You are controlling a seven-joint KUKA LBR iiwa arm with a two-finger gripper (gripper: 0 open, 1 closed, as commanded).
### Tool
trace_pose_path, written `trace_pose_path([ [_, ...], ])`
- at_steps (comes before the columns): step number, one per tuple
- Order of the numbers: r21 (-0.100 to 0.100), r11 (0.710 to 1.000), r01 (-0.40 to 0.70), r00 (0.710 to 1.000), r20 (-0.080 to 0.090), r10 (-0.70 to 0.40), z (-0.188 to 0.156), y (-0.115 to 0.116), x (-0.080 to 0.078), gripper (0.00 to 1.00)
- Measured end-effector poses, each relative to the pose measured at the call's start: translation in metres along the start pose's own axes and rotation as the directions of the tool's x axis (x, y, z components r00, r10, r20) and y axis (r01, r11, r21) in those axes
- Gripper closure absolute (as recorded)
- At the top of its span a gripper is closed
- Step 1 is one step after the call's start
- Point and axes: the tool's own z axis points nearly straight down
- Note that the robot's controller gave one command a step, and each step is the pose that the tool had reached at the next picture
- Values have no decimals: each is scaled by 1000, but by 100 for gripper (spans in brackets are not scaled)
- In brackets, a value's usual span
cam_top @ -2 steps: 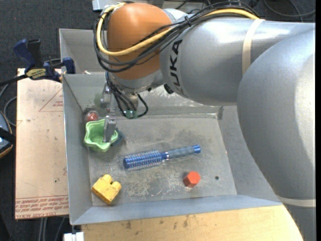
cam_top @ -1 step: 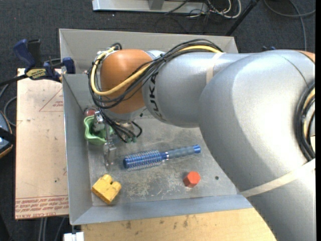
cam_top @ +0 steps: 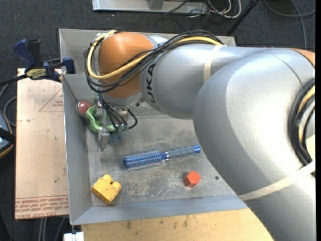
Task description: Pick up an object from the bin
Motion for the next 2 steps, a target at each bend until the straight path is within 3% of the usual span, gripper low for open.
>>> trace_pose_path([
  [1, 1, 991, -130, 991, -5, 130, -5, 9, 32, 0],
  [2, 1, 921, -390, 921, 0, 390, 16, -2, 19, 0],
])
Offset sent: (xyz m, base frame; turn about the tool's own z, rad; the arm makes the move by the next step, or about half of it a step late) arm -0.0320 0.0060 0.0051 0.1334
